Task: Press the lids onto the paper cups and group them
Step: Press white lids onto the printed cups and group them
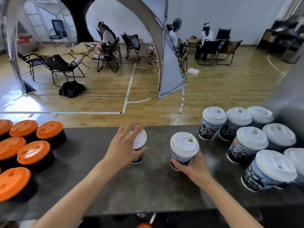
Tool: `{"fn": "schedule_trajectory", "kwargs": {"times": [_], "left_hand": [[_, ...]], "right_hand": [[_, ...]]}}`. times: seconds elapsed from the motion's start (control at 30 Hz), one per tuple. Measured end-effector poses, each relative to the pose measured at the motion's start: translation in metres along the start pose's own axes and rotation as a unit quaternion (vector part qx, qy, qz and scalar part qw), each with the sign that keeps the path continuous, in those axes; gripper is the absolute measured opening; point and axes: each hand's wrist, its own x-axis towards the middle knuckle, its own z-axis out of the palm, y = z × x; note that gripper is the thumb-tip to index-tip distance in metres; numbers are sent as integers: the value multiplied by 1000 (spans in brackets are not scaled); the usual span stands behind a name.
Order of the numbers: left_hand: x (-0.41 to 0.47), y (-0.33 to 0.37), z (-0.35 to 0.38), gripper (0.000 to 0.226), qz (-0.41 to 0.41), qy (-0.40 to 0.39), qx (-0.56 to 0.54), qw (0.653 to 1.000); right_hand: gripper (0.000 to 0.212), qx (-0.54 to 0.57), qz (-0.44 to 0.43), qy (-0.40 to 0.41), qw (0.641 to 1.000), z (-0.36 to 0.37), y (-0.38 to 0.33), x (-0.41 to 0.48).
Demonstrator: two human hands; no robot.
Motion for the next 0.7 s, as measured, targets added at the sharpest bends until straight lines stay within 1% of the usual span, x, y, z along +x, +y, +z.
{"fn": "schedule_trajectory", "kwargs": {"times": [0.07,0.17,0.2,0.23,0.27,0.3,0.33,0.37,0.43,0.5,0.57,0.6,0.63,0.7], "left_hand": [[-2,1,0,86,-1,-11,-3,1000],[-3,6,-9,102,16,-45,46,998],[-3,11,-13,104,35,-31,67,997],[-4,17,-17,100,67,6,75,995],[-5,26,-20,91,108,55,62,991],[-8,38,-20,79,148,98,26,984],[-11,50,-17,70,177,118,-24,977],[-13,63,-13,66,188,109,-80,973],[-13,88,1,71,159,29,-172,972],[-7,104,21,84,97,-71,-233,965],[0,108,39,89,30,-134,-315,939],[3,108,47,86,2,-140,-354,924],[4,107,55,82,-14,-130,-381,915],[0,106,66,77,-22,-101,-399,911]], "right_hand": [[89,6,1,9,1000,2,2,-3],[88,11,7,15,1000,5,2,-8],[88,13,7,16,1000,5,1,-9],[88,16,9,15,1000,4,1,-10],[87,16,11,13,1000,2,1,-11],[85,13,14,7,1000,0,0,-12],[85,12,19,-3,1000,-3,1,-13],[85,13,27,-18,999,-6,2,-14],[84,11,39,-58,997,-14,5,-18],[82,14,40,-89,995,-21,4,-21],[85,8,35,-99,994,-22,-2,-25],[88,7,29,-97,995,-20,-5,-26],[92,8,25,-88,996,-17,-7,-28],[98,8,22,-61,998,-9,-7,-31]]}}
